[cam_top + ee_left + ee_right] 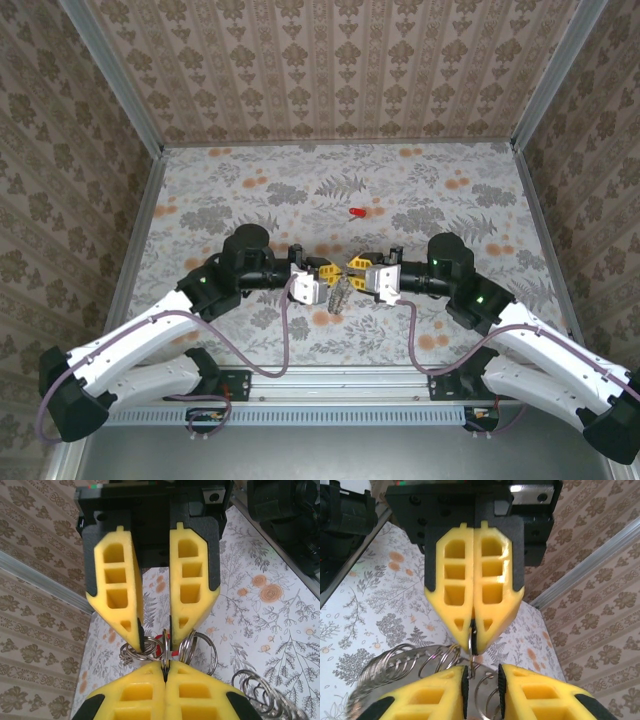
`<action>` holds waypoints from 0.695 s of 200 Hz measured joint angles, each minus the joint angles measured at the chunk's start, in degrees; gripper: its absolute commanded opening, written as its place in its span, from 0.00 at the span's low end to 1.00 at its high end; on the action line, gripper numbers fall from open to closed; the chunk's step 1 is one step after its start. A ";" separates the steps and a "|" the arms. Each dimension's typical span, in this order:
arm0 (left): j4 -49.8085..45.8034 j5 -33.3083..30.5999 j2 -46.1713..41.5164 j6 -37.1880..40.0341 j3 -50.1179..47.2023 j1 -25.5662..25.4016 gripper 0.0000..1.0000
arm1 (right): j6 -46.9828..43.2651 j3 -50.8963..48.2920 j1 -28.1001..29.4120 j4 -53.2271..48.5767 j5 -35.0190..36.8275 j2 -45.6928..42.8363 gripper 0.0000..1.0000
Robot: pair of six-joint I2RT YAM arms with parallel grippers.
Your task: Put the keys on the keyring
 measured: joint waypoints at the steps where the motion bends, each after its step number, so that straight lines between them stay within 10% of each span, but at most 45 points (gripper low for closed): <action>1: -0.02 0.02 0.00 0.00 0.00 0.00 0.00 | 0.04 0.00 0.00 0.07 0.00 0.00 0.26; 139: 1.95 0.90 0.37 -1.33 -0.39 0.02 0.00 | 3.54 -2.89 0.31 3.28 0.17 -0.63 0.15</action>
